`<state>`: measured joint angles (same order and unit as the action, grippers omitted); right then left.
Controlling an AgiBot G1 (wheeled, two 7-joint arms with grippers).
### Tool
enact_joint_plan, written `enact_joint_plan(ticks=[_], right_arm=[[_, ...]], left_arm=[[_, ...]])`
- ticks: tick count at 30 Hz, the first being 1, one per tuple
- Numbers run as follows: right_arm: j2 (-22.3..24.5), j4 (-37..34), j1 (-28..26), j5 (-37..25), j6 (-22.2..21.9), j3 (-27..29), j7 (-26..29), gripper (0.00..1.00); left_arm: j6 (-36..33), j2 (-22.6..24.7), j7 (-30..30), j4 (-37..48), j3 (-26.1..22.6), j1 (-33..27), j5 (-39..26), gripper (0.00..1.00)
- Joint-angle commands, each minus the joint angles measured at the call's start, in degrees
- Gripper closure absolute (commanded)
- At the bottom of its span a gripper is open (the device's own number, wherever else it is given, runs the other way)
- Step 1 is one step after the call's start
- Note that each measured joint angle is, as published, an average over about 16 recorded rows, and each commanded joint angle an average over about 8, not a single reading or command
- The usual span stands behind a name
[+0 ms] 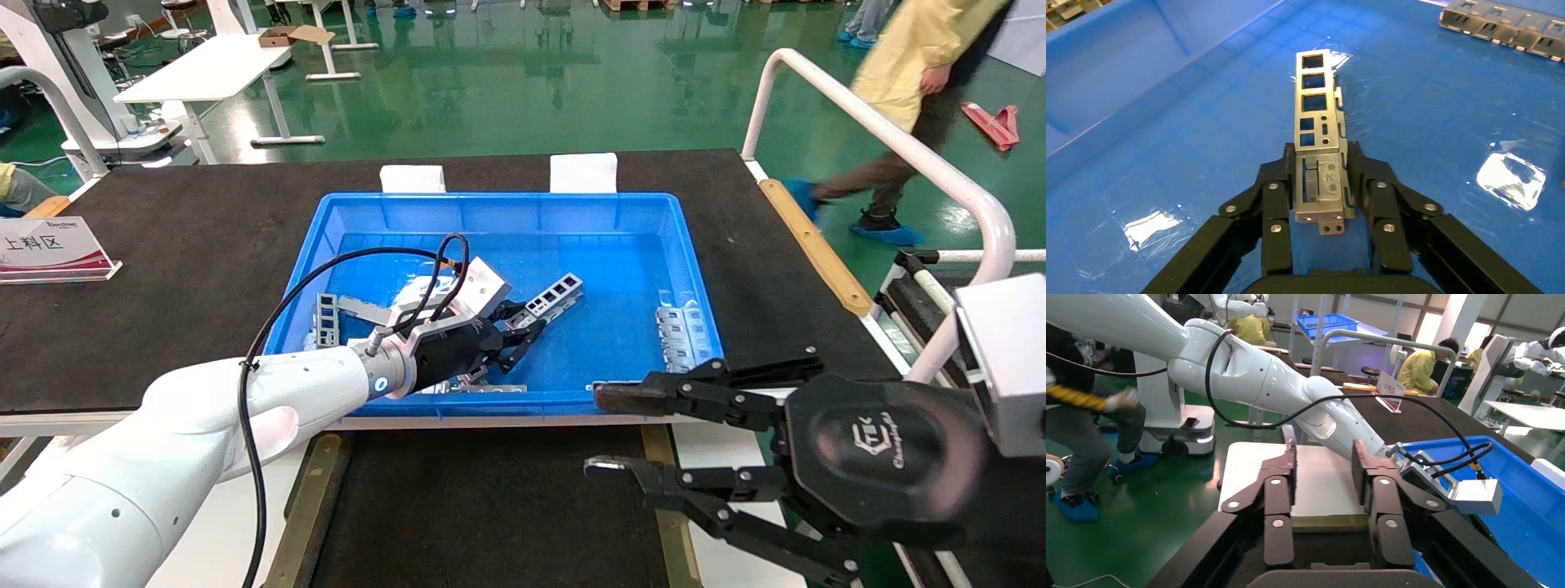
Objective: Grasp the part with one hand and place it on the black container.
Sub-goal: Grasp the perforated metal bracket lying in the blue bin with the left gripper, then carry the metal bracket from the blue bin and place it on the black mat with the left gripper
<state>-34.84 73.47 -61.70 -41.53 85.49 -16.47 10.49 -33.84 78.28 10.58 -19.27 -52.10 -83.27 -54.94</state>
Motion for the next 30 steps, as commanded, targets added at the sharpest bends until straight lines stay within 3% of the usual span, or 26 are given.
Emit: enact_joint_plan(ticks=[1, 22, 26, 30], right_arm=[[0.0, 0.0, 0.0, 0.0, 0.0, 0.0, 0.0, 1.00], [0.0, 0.0, 0.0, 0.1, 0.0, -0.1, 0.0, 1.00], [0.0, 0.0, 0.0, 0.1, 0.0, -0.1, 0.0, 1.00], [0.0, 0.0, 0.0, 0.1, 0.0, -0.1, -0.1, 1.00]], left_arm=[[0.6, 0.0, 0.0, -0.1, -0.6, 0.2, 0.8, 1.00], [-0.4, -0.6, 2.7, -1.3, -2.5, -3.1, 13.4, 1.00], [-6.2, -2.4, 2.9, -1.1, -2.5, -3.6, 14.8, 1.00], [-17.9, -5.9, 3.6, -1.9, -2.1, -3.4, 16.6, 1.00]])
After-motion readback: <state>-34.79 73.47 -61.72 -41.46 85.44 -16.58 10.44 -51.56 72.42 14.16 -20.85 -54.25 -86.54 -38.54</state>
